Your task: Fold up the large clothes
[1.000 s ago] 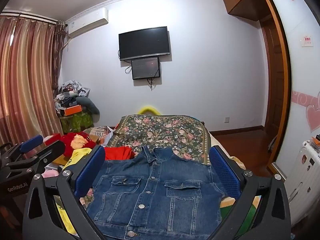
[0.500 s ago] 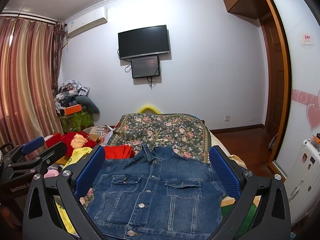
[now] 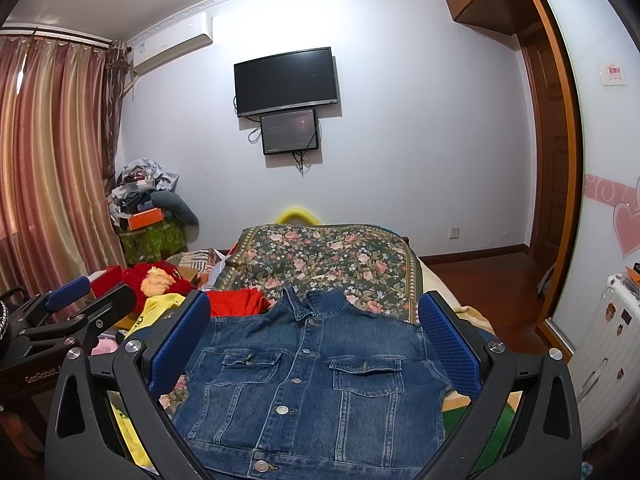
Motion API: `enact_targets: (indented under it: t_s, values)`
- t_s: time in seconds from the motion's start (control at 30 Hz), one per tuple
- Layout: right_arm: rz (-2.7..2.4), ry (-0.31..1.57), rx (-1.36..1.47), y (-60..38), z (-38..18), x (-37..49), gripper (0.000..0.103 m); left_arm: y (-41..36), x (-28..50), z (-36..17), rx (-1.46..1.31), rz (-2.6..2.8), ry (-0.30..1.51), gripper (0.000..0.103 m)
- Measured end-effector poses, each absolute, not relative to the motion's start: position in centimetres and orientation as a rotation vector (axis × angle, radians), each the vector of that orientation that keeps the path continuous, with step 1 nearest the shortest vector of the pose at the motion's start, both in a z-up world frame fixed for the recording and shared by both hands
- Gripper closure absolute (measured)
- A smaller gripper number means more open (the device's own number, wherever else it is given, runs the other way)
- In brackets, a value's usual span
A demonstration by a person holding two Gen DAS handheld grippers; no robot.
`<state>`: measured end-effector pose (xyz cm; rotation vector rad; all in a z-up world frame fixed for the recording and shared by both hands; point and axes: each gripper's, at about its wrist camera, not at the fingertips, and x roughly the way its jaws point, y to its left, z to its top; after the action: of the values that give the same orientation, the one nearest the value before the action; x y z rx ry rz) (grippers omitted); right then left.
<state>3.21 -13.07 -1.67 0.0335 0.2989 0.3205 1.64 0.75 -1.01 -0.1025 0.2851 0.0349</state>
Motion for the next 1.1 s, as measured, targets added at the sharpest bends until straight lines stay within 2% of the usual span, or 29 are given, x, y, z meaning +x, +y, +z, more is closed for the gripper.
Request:
enact_targets:
  t_s: [1.1]
  values:
    - [0.314,0.335,0.038,-12.9,-2.1,4.4,0.0,1.7,2.9,-2.0,-0.124,0.044,0.321,0.0]
